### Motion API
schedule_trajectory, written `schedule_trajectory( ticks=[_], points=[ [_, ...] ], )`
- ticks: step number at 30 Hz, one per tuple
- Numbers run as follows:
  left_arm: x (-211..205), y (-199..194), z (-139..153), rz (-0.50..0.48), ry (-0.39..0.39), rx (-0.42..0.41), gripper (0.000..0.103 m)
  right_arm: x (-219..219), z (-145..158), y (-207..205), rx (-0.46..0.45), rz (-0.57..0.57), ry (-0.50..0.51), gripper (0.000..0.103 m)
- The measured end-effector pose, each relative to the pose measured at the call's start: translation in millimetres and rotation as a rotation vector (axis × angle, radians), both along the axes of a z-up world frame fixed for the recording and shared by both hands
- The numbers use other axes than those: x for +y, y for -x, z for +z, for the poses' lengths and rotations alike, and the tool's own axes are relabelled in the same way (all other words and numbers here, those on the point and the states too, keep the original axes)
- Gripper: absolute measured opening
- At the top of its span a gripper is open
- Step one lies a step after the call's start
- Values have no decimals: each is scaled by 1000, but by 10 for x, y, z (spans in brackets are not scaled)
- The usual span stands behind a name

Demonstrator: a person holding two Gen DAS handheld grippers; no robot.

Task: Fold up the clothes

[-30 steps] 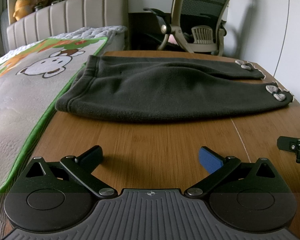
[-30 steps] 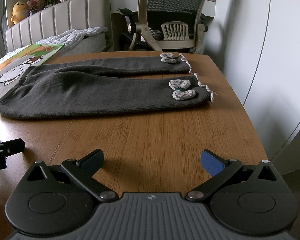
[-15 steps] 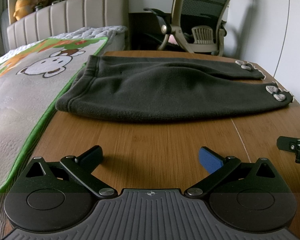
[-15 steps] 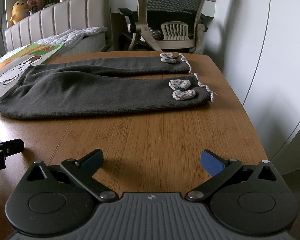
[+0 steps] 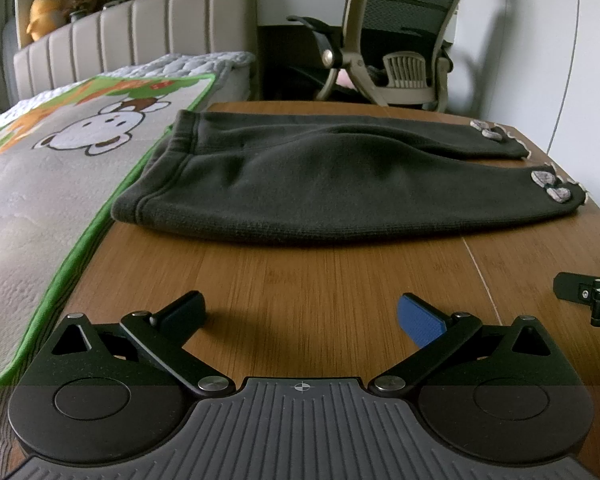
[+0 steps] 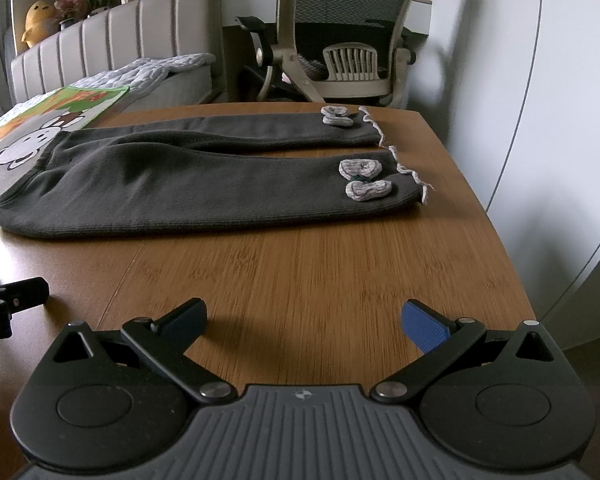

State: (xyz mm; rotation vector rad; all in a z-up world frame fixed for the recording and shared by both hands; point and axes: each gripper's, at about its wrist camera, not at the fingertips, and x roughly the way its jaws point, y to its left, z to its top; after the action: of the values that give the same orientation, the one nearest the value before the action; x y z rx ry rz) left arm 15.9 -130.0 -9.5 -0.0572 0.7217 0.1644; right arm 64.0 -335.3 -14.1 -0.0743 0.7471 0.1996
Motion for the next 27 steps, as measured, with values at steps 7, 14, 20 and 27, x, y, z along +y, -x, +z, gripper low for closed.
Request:
schedule_trajectory(
  ticks=[7,14,20,27],
  points=[
    [4,-4,-2,-3,-1,2,103,14,3,-6,2,9,2,103],
    [21,-15,1,-7,2,11,103,21,2,-5,1,14,3,103],
    [27,-7,1,-13,0,13,103,22,0,-5,0,16,2,103],
    [36,-11,-7,-18,-1,14,103,22,-3,0,1,17,1,103]
  ],
)
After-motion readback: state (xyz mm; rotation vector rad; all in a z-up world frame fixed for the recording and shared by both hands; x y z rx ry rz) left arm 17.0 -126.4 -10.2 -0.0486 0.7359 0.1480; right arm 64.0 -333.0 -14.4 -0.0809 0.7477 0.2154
